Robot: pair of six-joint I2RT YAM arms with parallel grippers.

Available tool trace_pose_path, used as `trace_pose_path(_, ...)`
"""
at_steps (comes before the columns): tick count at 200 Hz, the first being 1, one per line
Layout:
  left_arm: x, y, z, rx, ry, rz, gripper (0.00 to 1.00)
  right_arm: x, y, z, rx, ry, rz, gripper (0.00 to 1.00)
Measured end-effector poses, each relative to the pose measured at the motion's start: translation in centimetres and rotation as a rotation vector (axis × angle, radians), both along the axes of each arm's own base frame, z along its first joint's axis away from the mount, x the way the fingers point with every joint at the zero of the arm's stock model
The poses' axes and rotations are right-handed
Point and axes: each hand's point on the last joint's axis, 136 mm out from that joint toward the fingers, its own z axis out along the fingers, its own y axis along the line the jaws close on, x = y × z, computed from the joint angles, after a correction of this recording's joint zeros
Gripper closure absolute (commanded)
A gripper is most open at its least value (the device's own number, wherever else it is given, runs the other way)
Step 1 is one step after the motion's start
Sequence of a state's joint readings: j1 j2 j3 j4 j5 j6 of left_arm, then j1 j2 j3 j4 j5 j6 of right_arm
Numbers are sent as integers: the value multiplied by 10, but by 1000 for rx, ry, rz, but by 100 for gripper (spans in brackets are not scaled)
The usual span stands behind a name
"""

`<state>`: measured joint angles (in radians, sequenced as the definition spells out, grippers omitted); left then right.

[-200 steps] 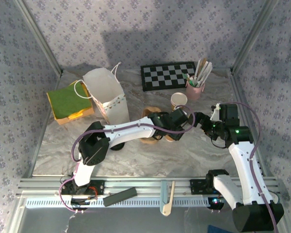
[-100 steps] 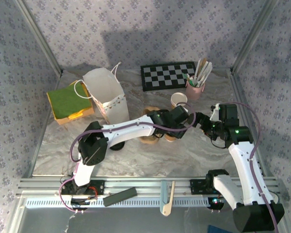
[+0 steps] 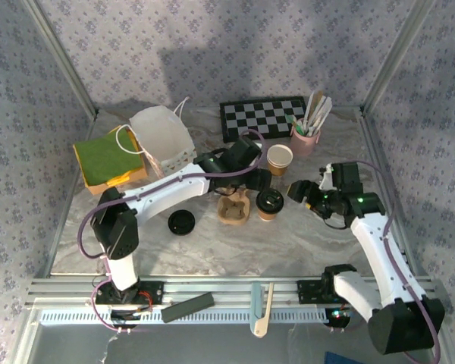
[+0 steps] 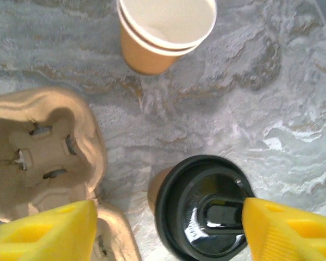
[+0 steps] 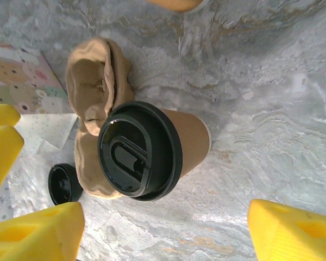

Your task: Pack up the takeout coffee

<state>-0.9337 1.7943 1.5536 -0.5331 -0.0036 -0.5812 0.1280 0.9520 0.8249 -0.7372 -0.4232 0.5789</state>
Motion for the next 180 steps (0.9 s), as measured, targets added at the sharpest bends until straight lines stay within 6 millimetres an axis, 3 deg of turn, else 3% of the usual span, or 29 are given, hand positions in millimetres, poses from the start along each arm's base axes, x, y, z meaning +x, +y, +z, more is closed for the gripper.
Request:
trace_pose_path(24,-7,5,-18,-6,76,-5,38,4,13,-11,-5,28,45,30)
trace_pose_path(89,-18,-6,-24,-49,145,-50,39,12,30,-41,-46,106,107,39)
trace_pose_path(145,-19,-11,-43,-34,179,-61,40,19,34,-54,-59,134,115,41)
trace_pose_path(180,-18,-11,-50,-23,188,-59,43,29,36,-52,-55,116,115,42)
